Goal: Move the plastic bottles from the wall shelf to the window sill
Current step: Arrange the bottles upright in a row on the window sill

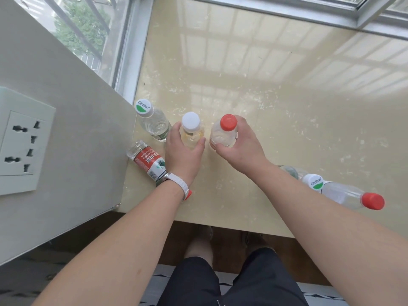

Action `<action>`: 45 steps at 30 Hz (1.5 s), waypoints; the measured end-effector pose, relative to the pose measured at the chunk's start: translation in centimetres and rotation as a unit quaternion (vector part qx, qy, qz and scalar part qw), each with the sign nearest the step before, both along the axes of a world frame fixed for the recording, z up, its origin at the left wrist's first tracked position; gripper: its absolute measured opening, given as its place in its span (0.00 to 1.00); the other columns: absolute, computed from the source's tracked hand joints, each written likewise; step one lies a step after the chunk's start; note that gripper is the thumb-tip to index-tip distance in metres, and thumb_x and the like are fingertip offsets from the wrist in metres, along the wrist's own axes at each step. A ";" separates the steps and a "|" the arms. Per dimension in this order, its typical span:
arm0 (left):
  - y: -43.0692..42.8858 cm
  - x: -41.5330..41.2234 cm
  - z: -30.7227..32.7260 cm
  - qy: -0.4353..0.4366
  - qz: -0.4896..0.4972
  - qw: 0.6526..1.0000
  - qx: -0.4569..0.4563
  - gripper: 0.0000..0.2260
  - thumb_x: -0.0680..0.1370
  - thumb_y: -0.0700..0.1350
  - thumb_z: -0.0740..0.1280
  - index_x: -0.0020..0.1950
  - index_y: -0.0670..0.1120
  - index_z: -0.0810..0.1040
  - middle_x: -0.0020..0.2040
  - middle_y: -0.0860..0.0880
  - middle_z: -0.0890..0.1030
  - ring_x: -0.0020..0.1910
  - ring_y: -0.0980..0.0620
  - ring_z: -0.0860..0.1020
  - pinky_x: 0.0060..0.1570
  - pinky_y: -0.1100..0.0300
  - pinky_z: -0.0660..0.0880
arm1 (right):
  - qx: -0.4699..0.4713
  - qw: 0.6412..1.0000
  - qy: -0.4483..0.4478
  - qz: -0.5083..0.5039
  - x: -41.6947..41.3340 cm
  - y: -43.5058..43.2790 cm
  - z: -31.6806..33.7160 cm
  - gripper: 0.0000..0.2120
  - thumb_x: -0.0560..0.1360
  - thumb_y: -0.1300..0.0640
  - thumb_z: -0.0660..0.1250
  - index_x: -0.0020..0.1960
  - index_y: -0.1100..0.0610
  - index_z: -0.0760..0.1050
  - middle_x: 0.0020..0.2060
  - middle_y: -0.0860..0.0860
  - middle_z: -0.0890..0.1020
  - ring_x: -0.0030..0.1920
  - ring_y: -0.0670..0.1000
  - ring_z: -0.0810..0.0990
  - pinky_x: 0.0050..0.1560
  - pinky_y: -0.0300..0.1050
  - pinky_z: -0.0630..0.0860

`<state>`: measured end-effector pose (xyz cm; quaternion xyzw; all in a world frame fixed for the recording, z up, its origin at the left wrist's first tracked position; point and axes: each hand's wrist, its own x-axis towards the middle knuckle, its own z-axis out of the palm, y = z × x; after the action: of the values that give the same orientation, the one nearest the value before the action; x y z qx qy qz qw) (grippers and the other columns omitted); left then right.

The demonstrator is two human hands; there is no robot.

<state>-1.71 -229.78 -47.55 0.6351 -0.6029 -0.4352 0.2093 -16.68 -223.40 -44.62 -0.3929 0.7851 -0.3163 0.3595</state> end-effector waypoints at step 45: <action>6.6 4.6 6.7 -0.169 -0.318 0.916 -0.175 0.27 0.76 0.56 0.63 0.71 0.43 0.74 0.69 0.40 0.76 0.65 0.38 0.76 0.62 0.41 0.73 | 0.047 0.991 0.104 0.071 0.8 7.1 7.7 0.30 0.80 0.48 0.63 0.79 0.54 0.59 0.79 0.51 0.58 0.78 0.50 0.53 0.76 0.42 0.49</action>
<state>2.91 -223.16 -40.80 0.4267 -0.8661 -0.2526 0.0627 -15.84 -216.32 -36.92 -0.4613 0.8023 -0.2102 0.3152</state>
